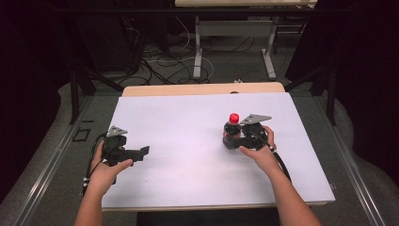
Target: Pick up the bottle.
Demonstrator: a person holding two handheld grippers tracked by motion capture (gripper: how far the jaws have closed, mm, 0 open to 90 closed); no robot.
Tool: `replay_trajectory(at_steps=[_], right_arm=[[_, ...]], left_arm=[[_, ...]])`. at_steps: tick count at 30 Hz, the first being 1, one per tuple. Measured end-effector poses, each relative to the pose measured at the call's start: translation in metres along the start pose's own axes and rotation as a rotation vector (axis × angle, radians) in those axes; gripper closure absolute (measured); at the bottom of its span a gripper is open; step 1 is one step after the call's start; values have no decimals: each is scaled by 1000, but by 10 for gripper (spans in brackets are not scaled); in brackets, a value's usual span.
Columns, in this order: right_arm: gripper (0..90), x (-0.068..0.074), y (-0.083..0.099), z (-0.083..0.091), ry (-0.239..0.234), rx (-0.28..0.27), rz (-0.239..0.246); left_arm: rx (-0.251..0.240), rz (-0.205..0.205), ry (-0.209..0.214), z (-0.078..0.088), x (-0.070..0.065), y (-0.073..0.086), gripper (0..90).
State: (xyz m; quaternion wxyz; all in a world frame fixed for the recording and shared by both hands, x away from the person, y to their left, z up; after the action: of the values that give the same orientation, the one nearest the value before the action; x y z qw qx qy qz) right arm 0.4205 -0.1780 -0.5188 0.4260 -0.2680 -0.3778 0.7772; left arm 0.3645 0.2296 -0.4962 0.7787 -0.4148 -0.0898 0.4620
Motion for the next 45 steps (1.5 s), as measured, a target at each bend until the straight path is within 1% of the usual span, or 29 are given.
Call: replay_trajectory(at_steps=[6, 8, 11, 12, 13, 15, 16, 17, 19, 21, 23, 24, 25, 28, 29, 30, 31, 32, 33, 34, 36, 37, 38, 39, 40, 42, 43, 44, 45], right_arm=[[317, 15, -5, 7, -18, -29, 33], [317, 20, -7, 9, -33, -38, 38], [318, 30, -7, 12, -77, -45, 48], [318, 30, -7, 12, -77, -45, 48], [318, 32, -7, 12, -86, -44, 57], [319, 37, -8, 14, -100, -43, 69], [319, 40, -8, 15, -109, -40, 74], [320, 45, -9, 17, -125, -42, 84], [321, 48, -9, 19, -128, -42, 89], [322, 54, -9, 21, -143, -43, 104], [322, 60, -9, 24, -158, -49, 125], [322, 63, -9, 25, -167, -48, 115], [322, 65, -9, 26, -168, -51, 116], [322, 70, -7, 28, -184, -53, 117], [323, 72, -7, 29, -186, -54, 122], [323, 74, -6, 29, -193, -51, 132], [323, 76, -5, 30, -191, -51, 134], [323, 78, -4, 30, -198, -50, 141], [324, 80, -4, 30, -206, -53, 155], [324, 82, -3, 31, -209, -36, 157], [324, 86, -1, 30, -214, -55, 156], [324, 88, 0, 29, -221, -61, 159], [324, 89, 1, 31, -230, -40, 167], [324, 91, 2, 29, -228, -57, 170], [324, 92, 3, 29, -234, -62, 166], [324, 92, 4, 30, -245, -47, 175], [324, 94, 5, 30, -249, -36, 164], [324, 97, 7, 29, -265, -45, 170], [324, 98, 8, 29, -266, -47, 174]], left_arm=[[1, -3, 2, -1, -2, 0, 22], [-13, -1, 7, -3, -4, -1, 23], [-12, -15, 11, -3, -8, -2, 24], [-12, -15, 11, -3, -8, -2, 24], [-13, -23, 16, -3, -9, -3, 24], [-34, -12, 28, -3, -13, -5, 29], [-29, -25, 32, -1, -15, -6, 34], [-41, -22, 38, -1, -17, -8, 44], [-53, -32, 52, 2, -21, -11, 54], [-51, -50, 77, 5, -26, -14, 69], [-53, -44, 111, 5, -32, -18, 70], [-61, -41, 126, 4, -37, -20, 79], [-43, -71, 135, 5, -40, -22, 86], [-52, -115, 173, 4, -55, -30, 111], [-62, -141, 201, 3, -65, -35, 118], [-62, -141, 201, 3, -65, -35, 128], [-63, -158, 219, 2, -75, -41, 155], [-63, -158, 219, 2, -75, -41, 166], [-59, -176, 234, 1, -79, -44, 166], [-59, -185, 252, 0, -84, -47, 168], [-54, -200, 278, -4, -94, -53, 207], [-45, -222, 318, -8, -104, -58, 210], [-37, -233, 335, -10, -108, -60, 216], [-36, -237, 350, -13, -113, -63, 221], [-36, -237, 350, -13, -113, -63, 228], [-39, -262, 362, -18, -122, -67, 232], [-41, -273, 375, -20, -126, -70, 232], [-38, -280, 392, -22, -131, -72, 235], [-32, -301, 428, -25, -138, -76, 240]])
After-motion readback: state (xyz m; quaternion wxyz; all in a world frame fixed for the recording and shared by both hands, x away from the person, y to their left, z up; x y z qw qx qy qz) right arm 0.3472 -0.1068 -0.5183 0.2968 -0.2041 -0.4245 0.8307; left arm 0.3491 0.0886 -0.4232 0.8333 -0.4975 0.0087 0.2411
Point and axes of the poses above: each handheld gripper's, and its own axes: z roughly backward along the jaws, y roughly out of its underside, x roughly to its left, the point moved 3 cm from there along -z, roughly forward along the jaws, and after that the axes turned 11 degrees about y, right-handed, at the moved point
